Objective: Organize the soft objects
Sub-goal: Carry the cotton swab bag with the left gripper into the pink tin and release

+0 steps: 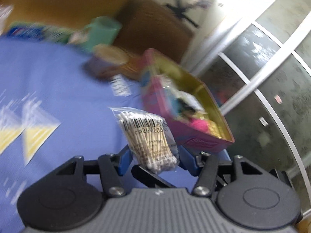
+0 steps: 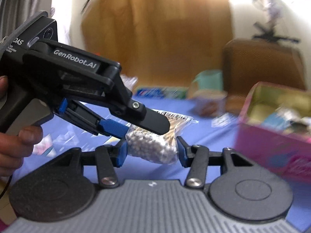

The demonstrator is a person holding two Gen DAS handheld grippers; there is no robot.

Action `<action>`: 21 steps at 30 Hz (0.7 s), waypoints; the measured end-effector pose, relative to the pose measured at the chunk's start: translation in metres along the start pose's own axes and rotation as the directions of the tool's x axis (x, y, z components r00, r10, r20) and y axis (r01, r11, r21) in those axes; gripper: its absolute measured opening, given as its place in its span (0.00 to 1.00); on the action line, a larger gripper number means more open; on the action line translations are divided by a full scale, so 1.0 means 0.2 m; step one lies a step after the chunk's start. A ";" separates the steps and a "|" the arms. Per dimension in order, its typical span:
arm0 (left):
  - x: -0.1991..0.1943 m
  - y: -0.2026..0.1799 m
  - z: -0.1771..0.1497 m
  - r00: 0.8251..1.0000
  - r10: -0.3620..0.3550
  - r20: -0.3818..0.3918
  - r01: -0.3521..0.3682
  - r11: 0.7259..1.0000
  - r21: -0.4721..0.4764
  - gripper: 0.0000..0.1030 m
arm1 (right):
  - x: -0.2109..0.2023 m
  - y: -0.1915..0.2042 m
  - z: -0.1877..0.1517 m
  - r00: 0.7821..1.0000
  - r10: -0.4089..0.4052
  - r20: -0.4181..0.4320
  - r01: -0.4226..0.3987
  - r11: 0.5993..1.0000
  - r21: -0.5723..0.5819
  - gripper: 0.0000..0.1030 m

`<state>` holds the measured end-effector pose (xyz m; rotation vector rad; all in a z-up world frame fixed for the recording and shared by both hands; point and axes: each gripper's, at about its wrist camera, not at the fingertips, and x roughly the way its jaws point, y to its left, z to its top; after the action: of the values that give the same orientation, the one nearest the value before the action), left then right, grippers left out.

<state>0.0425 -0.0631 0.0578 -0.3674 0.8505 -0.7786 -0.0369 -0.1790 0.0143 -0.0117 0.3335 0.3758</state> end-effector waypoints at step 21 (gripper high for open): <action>0.74 -0.49 0.24 0.959 0.276 0.057 -0.279 0.896 0.346 0.71 | -0.21 -0.91 0.03 0.851 -0.524 0.027 0.511 0.839 0.190 0.60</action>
<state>0.0959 -0.2384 0.0659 0.0714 0.7201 -0.6446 -0.0058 -0.3622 0.0238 0.0852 0.2718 -0.1964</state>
